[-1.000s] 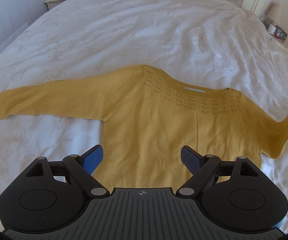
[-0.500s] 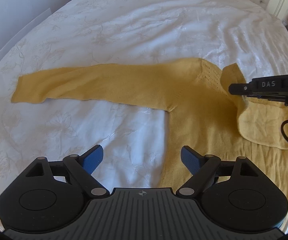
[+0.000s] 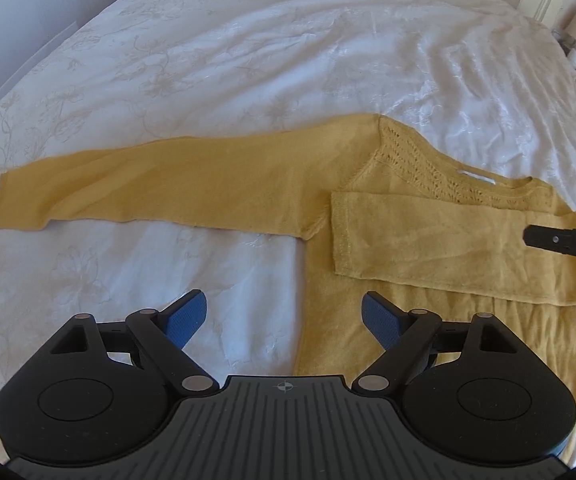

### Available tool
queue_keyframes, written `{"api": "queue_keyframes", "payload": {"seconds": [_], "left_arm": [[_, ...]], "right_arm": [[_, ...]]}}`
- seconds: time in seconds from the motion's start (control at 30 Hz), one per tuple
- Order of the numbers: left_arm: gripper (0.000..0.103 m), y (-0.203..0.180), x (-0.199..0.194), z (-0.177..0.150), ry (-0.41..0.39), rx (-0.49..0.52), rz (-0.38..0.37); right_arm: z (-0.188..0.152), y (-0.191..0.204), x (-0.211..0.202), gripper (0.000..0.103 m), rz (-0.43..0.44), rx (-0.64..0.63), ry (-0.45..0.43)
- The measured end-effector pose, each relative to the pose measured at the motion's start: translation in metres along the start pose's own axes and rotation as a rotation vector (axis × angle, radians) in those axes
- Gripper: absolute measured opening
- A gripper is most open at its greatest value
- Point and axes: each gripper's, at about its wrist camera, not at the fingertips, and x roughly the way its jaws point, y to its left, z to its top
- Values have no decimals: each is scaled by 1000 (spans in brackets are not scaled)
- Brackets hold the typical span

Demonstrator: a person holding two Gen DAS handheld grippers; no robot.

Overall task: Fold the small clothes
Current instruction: 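Carry the sleeve across the sweater front and open the right tool, then move the left tool to the other sleeve cuff and close on it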

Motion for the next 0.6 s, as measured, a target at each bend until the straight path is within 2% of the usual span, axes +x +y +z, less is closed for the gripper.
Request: {"api": "queue_keyframes", "payload": {"seconds": [0.2, 0.27, 0.37, 0.5, 0.53, 0.57, 0.6], "left_arm": [[85, -37, 22, 15, -3, 52, -34], [85, -49, 32, 18, 8, 68, -41], [85, -63, 42, 19, 20, 90, -44], [85, -74, 49, 20, 29, 99, -38], [85, -75, 50, 21, 30, 97, -37], [85, -77, 51, 21, 32, 94, -36], [85, -77, 52, 21, 35, 91, -35]], "right_arm": [[-2, -89, -22, 50, -261, 141, -38], [0, -112, -24, 50, -306, 178, -39], [4, -142, -21, 50, -326, 236, -32], [6, -165, -6, 50, -280, 287, -3], [6, -167, -2, 44, -262, 290, 11], [5, -167, 2, 32, -248, 286, 27], [2, -166, 4, 10, -258, 263, 46]]}}
